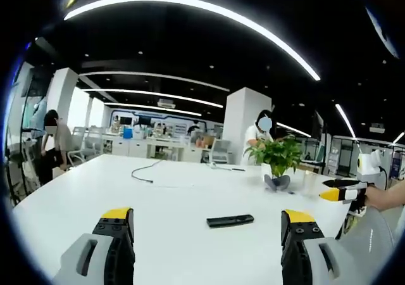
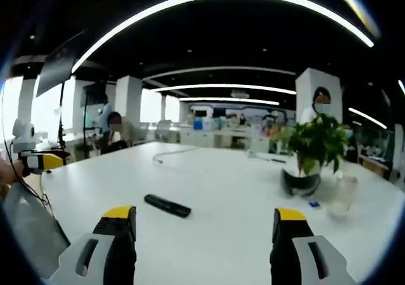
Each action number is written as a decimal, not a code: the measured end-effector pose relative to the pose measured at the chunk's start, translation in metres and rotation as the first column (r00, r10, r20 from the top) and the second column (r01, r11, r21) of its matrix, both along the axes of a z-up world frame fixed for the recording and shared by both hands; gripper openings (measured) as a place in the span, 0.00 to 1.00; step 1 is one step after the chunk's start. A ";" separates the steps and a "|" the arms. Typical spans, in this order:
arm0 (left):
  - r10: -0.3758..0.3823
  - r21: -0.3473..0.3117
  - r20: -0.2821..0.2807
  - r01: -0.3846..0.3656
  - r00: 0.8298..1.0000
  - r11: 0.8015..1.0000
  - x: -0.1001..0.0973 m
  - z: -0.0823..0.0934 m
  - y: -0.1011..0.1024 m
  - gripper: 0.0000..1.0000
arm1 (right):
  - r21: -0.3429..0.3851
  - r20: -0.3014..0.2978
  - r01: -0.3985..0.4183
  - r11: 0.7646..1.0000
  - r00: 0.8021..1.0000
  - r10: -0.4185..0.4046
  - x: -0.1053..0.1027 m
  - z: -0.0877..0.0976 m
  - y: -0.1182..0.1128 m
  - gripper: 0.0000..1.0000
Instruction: Press the specified remote control buttons in sequence, fully releasing each button before pressing the next.
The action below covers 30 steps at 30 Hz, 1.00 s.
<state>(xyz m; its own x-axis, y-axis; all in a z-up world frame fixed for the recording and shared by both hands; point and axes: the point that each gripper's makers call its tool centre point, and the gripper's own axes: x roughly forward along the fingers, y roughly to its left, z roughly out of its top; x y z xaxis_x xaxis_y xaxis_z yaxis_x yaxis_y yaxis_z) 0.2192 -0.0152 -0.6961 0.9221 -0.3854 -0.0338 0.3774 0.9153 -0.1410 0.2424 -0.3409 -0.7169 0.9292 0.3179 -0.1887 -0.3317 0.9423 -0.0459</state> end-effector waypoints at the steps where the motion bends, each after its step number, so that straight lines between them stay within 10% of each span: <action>1: 0.013 -0.014 0.010 -0.012 1.000 1.000 0.000 0.002 0.002 1.00 | 0.025 -0.001 -0.021 0.999 1.000 0.021 -0.002 0.002 0.004 0.86; 5: 0.018 0.031 -0.066 -0.016 0.998 0.999 0.004 -0.014 0.002 1.00 | 0.030 -0.012 -0.034 0.999 0.999 0.035 -0.002 0.000 0.007 0.85; 11: -0.027 0.004 0.007 0.027 1.000 1.000 0.001 0.000 -0.010 1.00 | 0.021 -0.054 -0.036 0.999 0.998 0.037 -0.004 -0.007 0.009 0.83; 20: -0.009 0.081 -0.060 0.014 0.998 0.997 0.002 -0.014 -0.013 1.00 | -0.026 -0.094 -0.157 0.987 0.984 0.154 -0.011 -0.016 0.033 0.84; 30: -0.066 0.069 -0.040 0.069 0.997 0.995 -0.003 -0.005 -0.026 1.00 | -0.028 -0.064 -0.002 1.000 0.998 0.000 -0.003 -0.010 -0.003 0.85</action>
<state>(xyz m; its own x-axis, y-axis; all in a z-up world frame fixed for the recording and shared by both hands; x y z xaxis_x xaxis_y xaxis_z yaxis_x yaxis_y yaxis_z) 0.2167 -0.0409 -0.7011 0.8917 -0.4421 -0.0968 0.4342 0.8961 -0.0926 0.2399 -0.3439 -0.7270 0.9147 0.3127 -0.2562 -0.3357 0.9406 -0.0506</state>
